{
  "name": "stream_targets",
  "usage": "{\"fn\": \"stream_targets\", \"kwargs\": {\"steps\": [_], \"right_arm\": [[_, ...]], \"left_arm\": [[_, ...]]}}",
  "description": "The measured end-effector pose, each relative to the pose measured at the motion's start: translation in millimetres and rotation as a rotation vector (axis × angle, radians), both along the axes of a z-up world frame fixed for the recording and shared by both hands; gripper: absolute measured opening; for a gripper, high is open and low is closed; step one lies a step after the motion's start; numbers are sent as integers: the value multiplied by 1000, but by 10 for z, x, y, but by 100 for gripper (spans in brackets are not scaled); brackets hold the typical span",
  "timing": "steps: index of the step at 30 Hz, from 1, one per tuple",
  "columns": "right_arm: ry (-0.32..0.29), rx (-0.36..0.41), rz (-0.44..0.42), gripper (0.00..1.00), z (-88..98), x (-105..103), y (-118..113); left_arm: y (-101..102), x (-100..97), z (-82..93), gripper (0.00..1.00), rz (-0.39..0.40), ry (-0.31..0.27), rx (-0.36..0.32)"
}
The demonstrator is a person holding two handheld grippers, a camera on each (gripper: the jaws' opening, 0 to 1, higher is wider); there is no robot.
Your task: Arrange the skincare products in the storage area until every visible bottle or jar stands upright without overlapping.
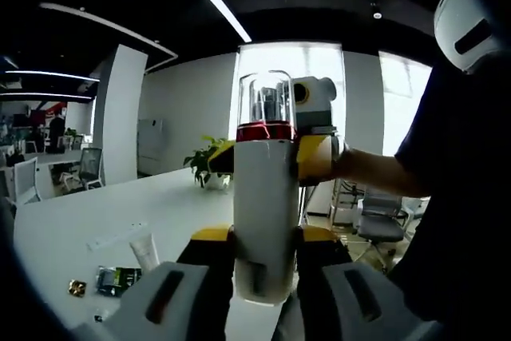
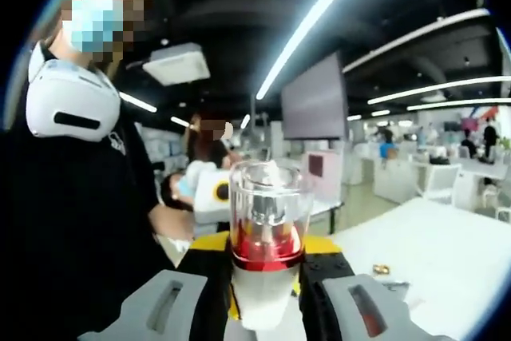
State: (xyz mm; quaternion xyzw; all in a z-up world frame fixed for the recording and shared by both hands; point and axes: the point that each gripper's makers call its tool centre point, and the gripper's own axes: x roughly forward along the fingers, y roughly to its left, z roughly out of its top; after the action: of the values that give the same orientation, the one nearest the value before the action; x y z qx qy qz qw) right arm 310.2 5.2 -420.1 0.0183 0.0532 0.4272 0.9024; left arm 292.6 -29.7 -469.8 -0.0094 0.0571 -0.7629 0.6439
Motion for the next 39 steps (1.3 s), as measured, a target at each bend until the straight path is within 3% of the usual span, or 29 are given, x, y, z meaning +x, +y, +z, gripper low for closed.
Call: {"fn": "stream_targets", "kwargs": {"steps": [2, 7, 13, 20, 26, 30, 39], "right_arm": [[-69, -26, 9, 22, 29, 5, 29], [-78, -72, 3, 22, -85, 64, 10], [-59, -94, 0, 22, -253, 153, -46], [-28, -53, -30, 21, -427, 343, -297], [11, -43, -48, 21, -674, 420, -359], [32, -24, -54, 21, -840, 474, -408], [80, -4, -100, 21, -1298, 626, -654]], "left_arm": [[-7, 41, -1, 33, -1, 5, -2], [-56, 137, -133, 34, 12, 38, 39], [-133, 214, -306, 35, 19, 87, 91], [-240, 320, -467, 35, 40, 147, 127], [-301, 327, -762, 31, 32, 184, 184], [-321, 327, -1051, 38, 37, 185, 261], [-371, 435, -1422, 53, 72, 189, 349]]}}
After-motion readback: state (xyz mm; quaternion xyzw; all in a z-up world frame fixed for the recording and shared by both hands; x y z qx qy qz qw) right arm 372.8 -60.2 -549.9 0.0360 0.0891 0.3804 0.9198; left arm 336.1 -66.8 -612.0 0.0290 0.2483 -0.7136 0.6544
